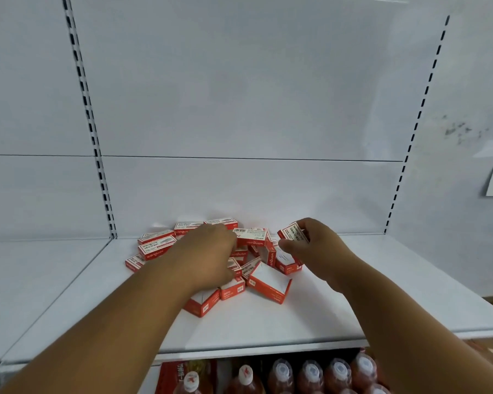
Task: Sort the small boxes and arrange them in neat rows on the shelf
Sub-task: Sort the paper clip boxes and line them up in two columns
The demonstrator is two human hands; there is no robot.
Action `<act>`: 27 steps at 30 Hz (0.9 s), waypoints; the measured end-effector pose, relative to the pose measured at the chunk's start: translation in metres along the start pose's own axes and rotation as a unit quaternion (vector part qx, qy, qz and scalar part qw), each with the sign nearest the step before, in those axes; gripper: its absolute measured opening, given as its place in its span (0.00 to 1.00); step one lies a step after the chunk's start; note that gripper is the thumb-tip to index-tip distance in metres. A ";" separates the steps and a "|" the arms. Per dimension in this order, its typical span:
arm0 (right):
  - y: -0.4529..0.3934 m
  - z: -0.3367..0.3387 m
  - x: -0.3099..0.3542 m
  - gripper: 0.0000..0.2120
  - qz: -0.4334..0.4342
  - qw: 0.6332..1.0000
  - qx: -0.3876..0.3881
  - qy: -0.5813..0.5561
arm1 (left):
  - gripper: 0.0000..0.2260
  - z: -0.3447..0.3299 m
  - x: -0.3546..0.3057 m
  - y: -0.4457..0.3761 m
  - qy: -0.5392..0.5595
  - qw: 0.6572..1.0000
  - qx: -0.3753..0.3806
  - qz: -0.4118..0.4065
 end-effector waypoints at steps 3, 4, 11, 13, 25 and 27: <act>0.002 -0.008 0.008 0.12 0.014 1.000 0.010 -0.012 | 0.14 -0.004 0.002 0.002 -0.033 0.999 0.009 0.031; 0.002 -0.011 0.011 0.13 0.020 1.000 0.012 -0.014 | 0.14 -0.006 0.001 0.002 -0.035 0.999 0.016 0.033; 0.003 -0.008 0.020 0.13 0.029 0.988 -0.034 -0.148 | 0.16 0.018 0.011 0.007 0.220 0.970 -0.037 0.101; 0.004 -0.005 0.016 0.16 0.009 0.969 -0.050 -0.243 | 0.17 0.023 0.009 0.007 0.319 0.937 -0.054 0.134; 0.010 0.049 -0.013 0.11 0.002 0.925 -0.100 -0.366 | 0.17 -0.006 -0.064 -0.029 0.780 0.586 0.066 0.209; 0.011 0.066 -0.029 0.09 -0.005 0.934 -0.104 -0.341 | 0.17 -0.009 -0.083 -0.040 0.752 0.627 0.063 0.194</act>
Point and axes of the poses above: each hand's wrist, its own y-axis away from the middle knuckle, its own z-axis out of the back of the hand, x = y × z, the point moved 6 cm from there along -y, towards the middle knuckle, and after that the axes turned 12 degrees about z, right-handed, at the moved point
